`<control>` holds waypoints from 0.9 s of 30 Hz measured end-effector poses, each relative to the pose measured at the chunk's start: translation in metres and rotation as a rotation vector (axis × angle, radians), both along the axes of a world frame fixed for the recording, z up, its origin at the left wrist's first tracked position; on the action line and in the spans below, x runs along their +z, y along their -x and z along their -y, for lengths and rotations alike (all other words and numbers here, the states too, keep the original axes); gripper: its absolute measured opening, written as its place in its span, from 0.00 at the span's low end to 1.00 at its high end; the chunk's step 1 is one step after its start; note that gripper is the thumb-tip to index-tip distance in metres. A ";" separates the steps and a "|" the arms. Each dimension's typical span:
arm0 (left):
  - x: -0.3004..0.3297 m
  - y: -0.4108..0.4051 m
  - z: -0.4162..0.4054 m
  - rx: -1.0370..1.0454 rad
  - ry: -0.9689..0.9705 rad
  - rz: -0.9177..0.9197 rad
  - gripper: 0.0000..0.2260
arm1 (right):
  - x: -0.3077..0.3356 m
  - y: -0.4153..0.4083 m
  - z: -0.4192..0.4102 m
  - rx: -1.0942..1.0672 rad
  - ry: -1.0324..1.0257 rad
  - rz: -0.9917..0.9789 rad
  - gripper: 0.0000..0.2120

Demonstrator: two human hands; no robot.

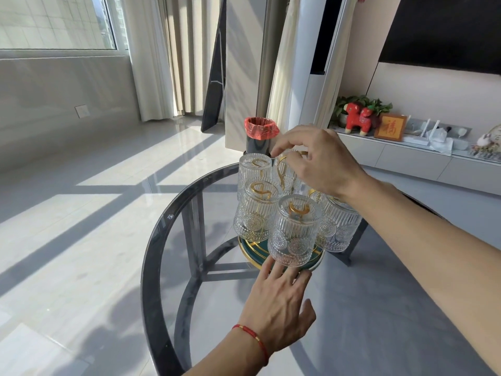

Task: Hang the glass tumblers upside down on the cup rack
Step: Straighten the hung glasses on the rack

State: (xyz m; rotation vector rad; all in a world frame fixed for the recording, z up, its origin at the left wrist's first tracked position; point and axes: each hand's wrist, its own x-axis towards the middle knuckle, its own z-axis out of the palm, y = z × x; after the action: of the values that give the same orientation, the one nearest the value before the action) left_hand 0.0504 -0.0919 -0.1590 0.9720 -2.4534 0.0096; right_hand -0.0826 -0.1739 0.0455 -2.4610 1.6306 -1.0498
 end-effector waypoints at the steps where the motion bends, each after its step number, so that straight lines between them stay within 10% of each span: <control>1: 0.000 0.000 0.000 0.001 0.000 0.002 0.19 | -0.001 0.002 -0.007 0.013 0.039 0.003 0.12; 11: 0.000 0.001 0.000 0.006 0.000 0.011 0.18 | -0.023 -0.006 -0.054 0.035 -0.309 -0.433 0.30; 27: -0.002 0.000 0.001 0.002 0.012 -0.011 0.17 | -0.025 -0.028 -0.049 0.044 -0.347 -0.482 0.31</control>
State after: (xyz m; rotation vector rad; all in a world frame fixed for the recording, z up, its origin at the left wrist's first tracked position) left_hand 0.0500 -0.0930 -0.1606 0.9665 -2.4401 0.0196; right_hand -0.0544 -0.1251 0.0209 -2.6061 1.6689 -0.1391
